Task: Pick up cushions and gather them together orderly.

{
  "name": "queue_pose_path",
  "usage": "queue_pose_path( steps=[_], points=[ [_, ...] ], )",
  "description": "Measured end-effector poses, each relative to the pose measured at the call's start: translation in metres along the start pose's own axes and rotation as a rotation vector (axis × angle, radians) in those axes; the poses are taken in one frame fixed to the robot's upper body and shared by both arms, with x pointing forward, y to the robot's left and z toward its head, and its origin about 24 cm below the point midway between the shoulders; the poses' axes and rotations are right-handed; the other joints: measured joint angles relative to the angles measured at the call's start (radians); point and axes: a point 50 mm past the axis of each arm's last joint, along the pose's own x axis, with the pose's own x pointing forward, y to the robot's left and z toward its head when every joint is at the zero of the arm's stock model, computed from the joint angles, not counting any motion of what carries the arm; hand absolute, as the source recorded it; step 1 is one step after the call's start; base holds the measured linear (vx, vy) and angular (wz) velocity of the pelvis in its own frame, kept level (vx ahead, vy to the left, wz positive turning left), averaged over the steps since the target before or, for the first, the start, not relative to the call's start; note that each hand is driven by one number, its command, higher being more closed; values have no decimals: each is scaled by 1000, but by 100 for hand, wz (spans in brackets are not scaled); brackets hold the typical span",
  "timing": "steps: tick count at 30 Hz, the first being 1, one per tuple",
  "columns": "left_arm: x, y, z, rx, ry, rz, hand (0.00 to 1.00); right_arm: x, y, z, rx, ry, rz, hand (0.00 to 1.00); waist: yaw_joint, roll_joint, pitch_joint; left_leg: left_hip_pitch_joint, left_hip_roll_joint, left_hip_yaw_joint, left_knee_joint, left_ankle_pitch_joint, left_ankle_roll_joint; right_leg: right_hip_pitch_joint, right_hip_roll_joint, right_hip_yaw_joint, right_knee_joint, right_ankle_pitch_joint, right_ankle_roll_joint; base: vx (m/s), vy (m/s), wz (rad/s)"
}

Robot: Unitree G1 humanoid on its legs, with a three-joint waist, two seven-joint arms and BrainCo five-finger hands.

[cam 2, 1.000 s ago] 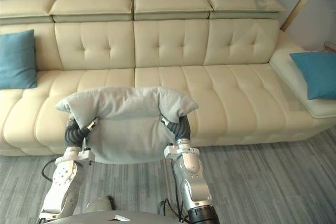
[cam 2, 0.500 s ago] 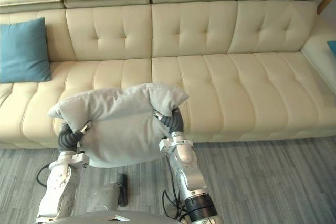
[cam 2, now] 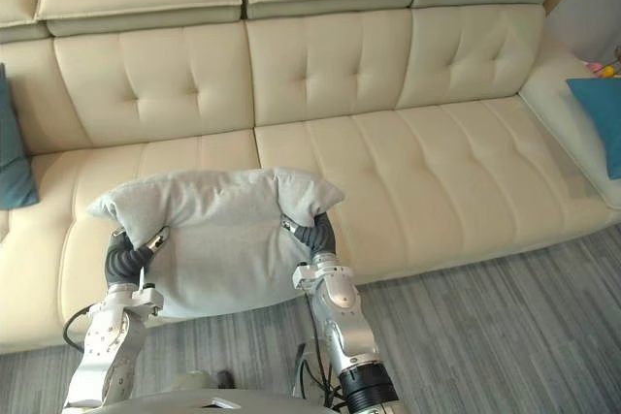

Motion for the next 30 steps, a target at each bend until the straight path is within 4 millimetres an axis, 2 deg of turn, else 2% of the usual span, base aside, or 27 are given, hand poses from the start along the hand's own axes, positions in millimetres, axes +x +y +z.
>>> queue_pose_path(
  steps=[1,2,3,4,5,7,9,12,16,26,30],
  points=[
    [0,0,0,3,1,-3,100,-2,0,-1,4,4,-3,100,-7,-10,-4,31,-4,-18,12,-21,-38,37,61,15,-264,190,-23,469,-175,24],
    [1,-4,-6,-7,23,-12,100,-5,-4,-2,-11,8,-1,100,-13,16,-3,46,4,-61,42,-72,-71,82,87,26,-372,362,-37,366,-109,7],
    [2,-8,-8,-21,32,-16,100,-4,-9,-1,-25,9,-8,100,0,40,-7,36,18,-89,53,-86,-70,97,107,47,-401,380,-56,320,-101,-5],
    [4,-13,-8,-25,29,-42,100,-4,-15,1,-30,4,-25,100,3,39,-6,18,11,-125,43,-89,-64,116,105,55,-437,380,-56,205,-50,-14],
    [5,-18,-8,-30,31,-62,100,-5,-21,1,-35,7,-38,100,-4,45,-2,12,14,-151,32,-81,-76,147,105,43,-460,380,-56,276,-70,11],
    [7,-24,-9,-42,31,-86,100,-10,-27,0,-32,10,-57,100,-10,48,-2,3,26,-180,-31,-7,-77,209,112,28,-497,378,-55,181,-15,17],
    [6,-26,-10,-48,33,-97,100,-15,-28,5,-25,-14,-55,100,-10,52,-7,11,18,-206,-35,-1,-81,263,107,21,-573,393,-30,64,69,21],
    [5,-25,-11,-44,40,-100,100,-16,-27,3,-16,-9,-58,100,0,53,-9,3,5,-226,-44,4,-80,303,95,8,-662,434,-20,14,122,25],
    [6,-25,-10,-42,34,-93,100,-15,-27,5,-15,-11,-61,100,18,64,-14,0,1,-242,-47,11,-84,303,91,-3,-662,434,-20,11,117,12],
    [16,-28,-6,2,15,-96,100,-4,-22,15,-29,-55,-53,100,14,61,-50,16,-18,-198,-57,24,-78,298,77,38,-669,458,-11,-54,78,-11],
    [27,-30,-1,41,-12,-95,100,7,-18,26,-40,-95,-49,100,12,56,-53,15,-19,-184,-52,25,-81,293,76,58,-669,455,-3,-70,43,-10]
  ],
)
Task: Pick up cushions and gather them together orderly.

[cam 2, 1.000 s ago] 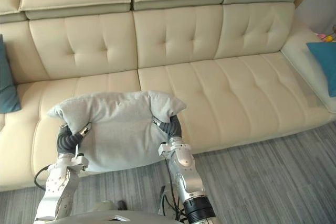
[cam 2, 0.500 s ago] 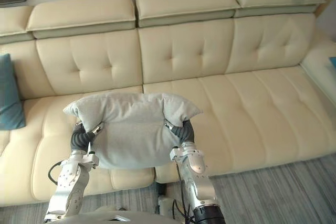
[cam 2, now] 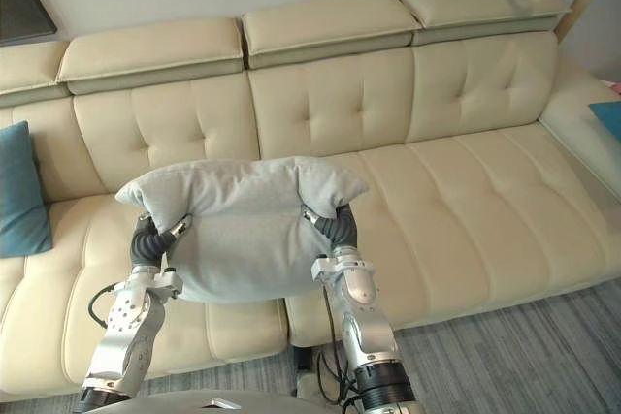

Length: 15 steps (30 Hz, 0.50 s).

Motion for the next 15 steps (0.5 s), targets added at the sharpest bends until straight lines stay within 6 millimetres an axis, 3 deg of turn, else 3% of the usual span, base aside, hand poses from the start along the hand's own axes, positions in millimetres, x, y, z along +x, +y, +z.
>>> queue_pose_path(
  steps=[7,11,15],
  points=[
    [36,8,35,70,-140,73,100,54,32,52,-35,-179,97,100,-8,-9,9,-80,3,13,25,13,-17,-75,1,7,7,36,-16,-50,20,-6],
    [78,9,92,144,-339,119,100,98,58,104,-52,-316,116,100,7,-36,88,-236,3,16,127,6,-25,-183,-7,8,7,71,3,-170,55,3],
    [102,-5,132,125,-450,142,100,117,62,140,-63,-398,70,100,31,-39,147,-338,5,-10,175,9,-32,-248,-11,-12,7,89,4,-188,47,24]
  ],
)
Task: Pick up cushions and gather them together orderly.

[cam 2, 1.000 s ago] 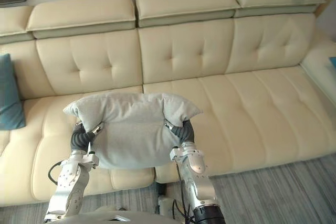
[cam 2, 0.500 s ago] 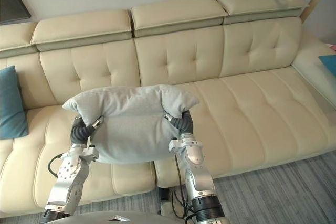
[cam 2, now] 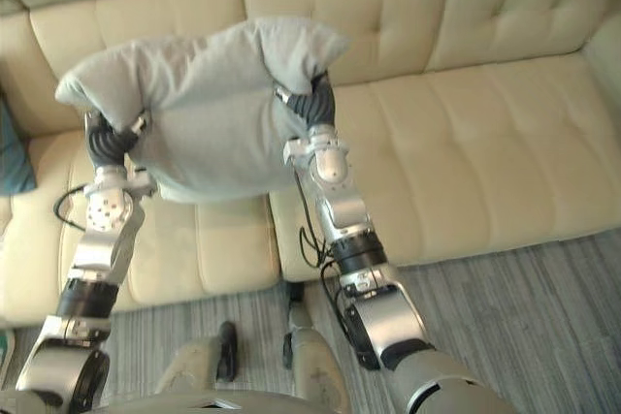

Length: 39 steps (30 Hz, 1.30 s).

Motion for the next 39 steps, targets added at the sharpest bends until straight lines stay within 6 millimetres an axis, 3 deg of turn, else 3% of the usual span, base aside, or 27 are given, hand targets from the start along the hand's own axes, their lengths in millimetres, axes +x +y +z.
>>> queue_pose_path(
  steps=[9,12,16,20,23,24,26,33,39],
  points=[
    [61,-23,65,-93,-159,1,100,37,4,53,41,-156,-90,100,10,1,65,-106,-4,-31,-7,22,-10,-89,-11,-33,0,26,-26,-44,82,16],
    [82,-31,104,-111,-249,-11,100,48,6,81,71,-236,-120,100,6,3,105,-152,-21,-48,-50,63,-18,-138,-33,-44,1,29,-30,-12,98,41],
    [88,-40,134,-141,-338,-30,100,45,4,105,98,-336,-148,100,6,5,127,-264,-17,-42,-73,98,-29,-241,-50,-62,1,31,-32,-31,81,37],
    [86,-49,135,-145,-339,-57,100,43,-2,114,122,-374,-191,100,2,12,181,-317,2,13,-41,112,-36,-278,-56,-74,1,32,-33,-32,50,19],
    [79,-50,139,-208,-362,-53,100,38,-1,130,129,-443,-185,100,3,12,181,-360,0,40,-41,114,-34,-326,-63,-67,2,32,-33,-22,50,3],
    [77,-51,142,-234,-377,-51,0,36,-1,134,117,-466,-188,0,6,13,182,-369,0,46,-42,114,-34,-342,-64,-63,12,31,-33,-12,37,-5],
    [73,-50,143,-264,-389,-39,0,33,-1,139,121,-491,-199,0,5,23,191,-370,3,61,-44,115,-33,-350,-65,-59,24,30,-32,-17,28,-5],
    [68,-39,141,-352,-394,26,0,30,-12,160,104,-584,-264,0,0,22,192,-404,-2,94,-77,135,-20,-421,-77,-35,67,11,-24,-12,-2,3],
    [92,-14,153,-279,-387,96,0,35,-15,199,135,-692,-262,0,-11,21,193,-446,13,116,-75,147,-21,-458,-75,-37,67,9,-26,-17,-13,4]
  ],
)
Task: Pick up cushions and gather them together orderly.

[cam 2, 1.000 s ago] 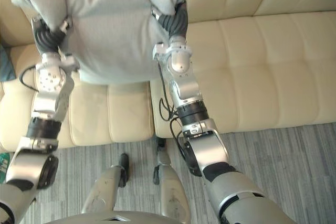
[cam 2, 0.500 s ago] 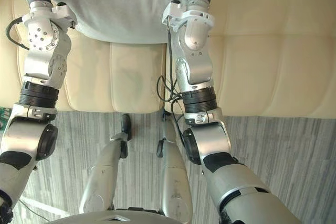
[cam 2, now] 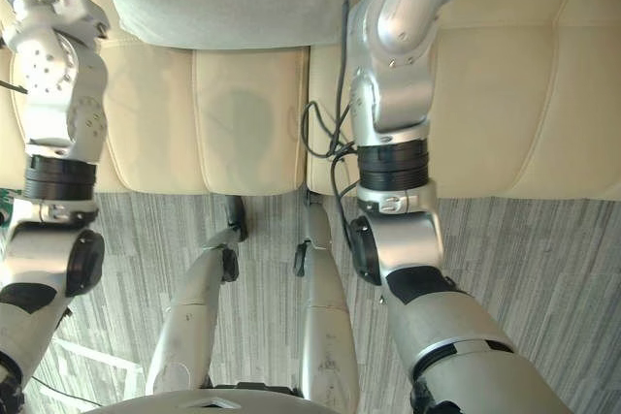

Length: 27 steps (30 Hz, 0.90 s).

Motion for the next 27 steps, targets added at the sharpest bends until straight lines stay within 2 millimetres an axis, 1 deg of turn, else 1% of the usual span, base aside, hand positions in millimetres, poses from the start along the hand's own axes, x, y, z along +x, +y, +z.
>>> queue_pose_path(
  steps=[2,3,5,6,7,9,11,13,14,15,16,17,18,19,20,21,22,23,24,25,27],
  points=[
    [13,11,1,32,15,26,0,20,-2,3,7,8,-10,0,-6,0,0,2,1,1,-2,5,1,0,1,-2,0,1,-1,0,0,0],
    [15,13,1,41,18,31,0,24,-2,4,9,7,-12,0,-7,0,0,2,2,1,-2,5,1,0,2,-2,0,2,-2,0,0,0],
    [22,26,-2,76,45,52,0,43,-7,7,-4,20,-19,0,-7,0,0,2,2,1,-3,5,1,0,2,-3,0,2,-2,0,0,0],
    [23,29,-2,83,49,60,0,46,-9,7,-9,22,-22,0,-7,0,0,2,2,1,-3,5,1,0,2,-3,0,2,-2,0,0,0],
    [24,35,-3,85,57,74,0,53,-16,8,-10,36,-29,0,-6,0,0,2,3,0,-2,5,1,0,2,-4,2,2,-2,-18,13,3],
    [26,39,-2,78,58,82,0,59,-27,9,-19,46,-44,0,-3,0,0,1,3,-3,-2,5,1,1,2,-7,4,2,-2,-27,21,6],
    [23,48,0,45,53,98,0,61,-40,9,-3,65,-69,0,-5,0,0,6,2,-5,-1,5,1,8,0,-11,5,2,-2,-24,21,5],
    [9,59,4,15,20,100,0,55,-58,10,-28,61,-82,0,-7,0,0,18,3,-16,-2,5,1,25,-1,-17,5,2,-2,-20,23,7],
    [-7,69,7,19,-16,89,0,39,-77,15,-56,34,-83,0,-7,0,0,32,4,-26,-6,5,1,41,0,-29,5,1,-2,-14,20,11],
    [-13,73,7,20,-24,90,0,34,-85,16,-67,29,-91,0,-7,0,0,40,4,-29,-11,6,1,49,0,-29,5,0,-2,-5,21,15],
    [-31,88,0,38,-8,107,0,17,-105,14,-100,40,-119,0,-5,0,0,64,2,-32,-24,10,2,69,-1,-30,8,-3,-1,6,23,14],
    [-51,103,-7,37,13,139,0,-4,-126,11,-161,61,-144,0,-3,0,0,96,-2,-38,-37,11,3,94,-5,-31,20,-26,4,11,23,15],
    [-61,109,-10,40,27,155,0,-15,-136,9,-196,74,-155,0,-3,0,0,109,-5,-42,-41,11,3,101,-7,-32,34,-42,6,40,10,20],
    [-92,125,-18,61,66,197,0,-47,-159,4,-277,125,-189,0,-4,0,0,145,-10,-54,-58,14,4,119,-14,-38,69,-78,11,50,-5,18],
    [-103,130,-21,68,88,210,0,-59,-166,3,-302,146,-202,0,-4,-1,0,155,-11,-56,-64,16,4,124,-16,-42,77,-86,13,62,-14,21],
    [-126,137,-27,88,135,233,0,-83,-179,-1,-344,197,-229,0,-3,-1,0,174,-14,-60,-77,19,5,137,-19,-50,89,-101,12,61,-26,14],
    [-148,145,-35,125,195,254,0,-106,-188,-6,-379,259,-240,0,-3,-2,-1,191,-14,-63,-82,19,5,147,-20,-52,102,-112,15,95,-50,10],
    [-177,153,-47,172,290,282,0,-140,-197,-17,-401,365,-263,0,-2,-2,-2,218,-14,-63,-90,19,5,169,-20,-53,105,-121,16,99,-55,2],
    [-186,153,-51,184,324,287,0,-152,-199,-21,-400,407,-273,0,-2,-2,-2,229,-14,-63,-91,18,5,179,-20,-53,108,-125,17,103,-61,-6],
    [-212,152,-63,204,430,272,0,-190,-204,-32,-392,538,-302,0,4,-2,-2,265,-12,-61,-92,15,6,210,-19,-53,117,-135,20,88,-55,-10],
    [-244,148,-87,196,601,247,0,-239,-204,-50,-370,729,-314,0,4,-3,-3,330,-7,-56,-83,-2,12,271,-15,-52,126,-150,25,96,-53,-15]
  ],
)
